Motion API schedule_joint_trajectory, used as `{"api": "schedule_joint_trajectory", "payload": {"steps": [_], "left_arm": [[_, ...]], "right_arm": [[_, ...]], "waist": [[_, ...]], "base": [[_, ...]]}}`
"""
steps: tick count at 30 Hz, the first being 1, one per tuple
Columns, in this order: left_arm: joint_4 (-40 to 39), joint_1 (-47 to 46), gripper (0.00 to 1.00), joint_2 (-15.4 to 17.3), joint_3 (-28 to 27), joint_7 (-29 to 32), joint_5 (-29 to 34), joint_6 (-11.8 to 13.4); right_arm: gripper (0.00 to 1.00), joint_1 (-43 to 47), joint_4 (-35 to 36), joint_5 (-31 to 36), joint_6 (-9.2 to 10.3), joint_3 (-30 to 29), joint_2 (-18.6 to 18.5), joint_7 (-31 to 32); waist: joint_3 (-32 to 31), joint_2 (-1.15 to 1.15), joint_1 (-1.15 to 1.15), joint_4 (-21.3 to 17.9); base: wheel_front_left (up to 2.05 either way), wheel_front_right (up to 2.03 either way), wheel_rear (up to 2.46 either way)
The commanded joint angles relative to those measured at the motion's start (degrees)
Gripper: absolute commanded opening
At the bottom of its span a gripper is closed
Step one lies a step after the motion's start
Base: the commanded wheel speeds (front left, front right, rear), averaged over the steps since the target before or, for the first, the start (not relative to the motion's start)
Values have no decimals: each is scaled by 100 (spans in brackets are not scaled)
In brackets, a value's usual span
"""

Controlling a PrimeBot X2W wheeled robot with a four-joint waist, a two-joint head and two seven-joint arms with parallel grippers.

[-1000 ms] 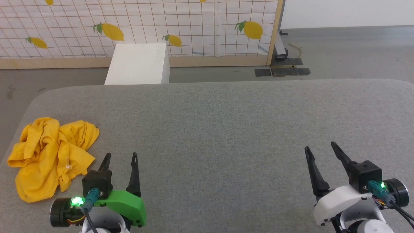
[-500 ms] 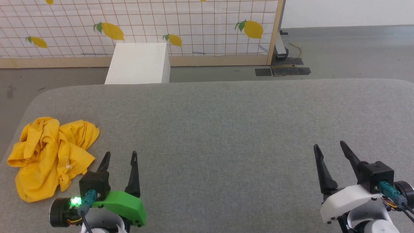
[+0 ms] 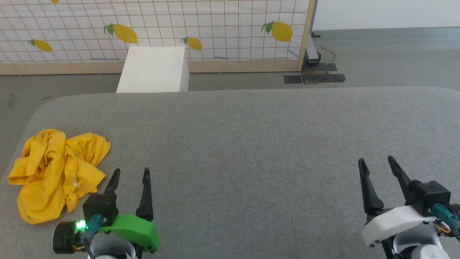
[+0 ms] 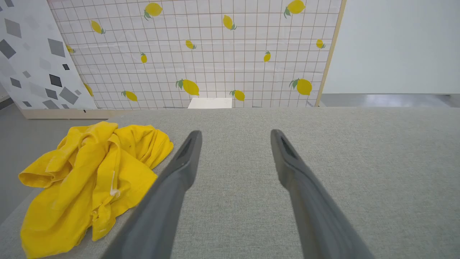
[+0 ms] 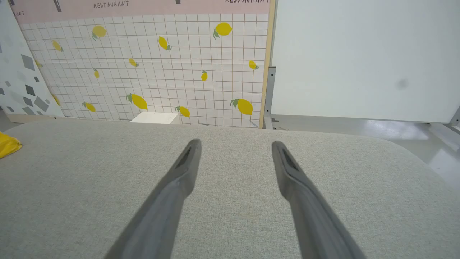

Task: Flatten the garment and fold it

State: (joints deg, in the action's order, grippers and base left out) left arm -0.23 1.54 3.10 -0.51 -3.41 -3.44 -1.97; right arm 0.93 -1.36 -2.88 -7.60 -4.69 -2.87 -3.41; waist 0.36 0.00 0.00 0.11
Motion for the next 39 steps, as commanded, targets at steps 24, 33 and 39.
{"api": "schedule_joint_trajectory", "payload": {"steps": [24, 33, 39], "left_arm": [[20, 144, 100, -6, -210, -341, -328, -162], [43, 197, 100, -12, -282, -448, -416, -213], [70, 247, 100, -13, -336, -518, -493, -246]], "right_arm": [[100, 2, -124, -183, 5, -57, 0, -337], [100, 31, -207, -245, 6, -53, 0, -444], [100, 43, -277, -291, 6, 0, 0, -515]], "waist": [[10, 0, 0, 388], [-29, 0, 0, 688], [-52, 0, 0, 906]], "base": [[0, 0, 0], [0, 0, 0], [0, 0, 0]]}}
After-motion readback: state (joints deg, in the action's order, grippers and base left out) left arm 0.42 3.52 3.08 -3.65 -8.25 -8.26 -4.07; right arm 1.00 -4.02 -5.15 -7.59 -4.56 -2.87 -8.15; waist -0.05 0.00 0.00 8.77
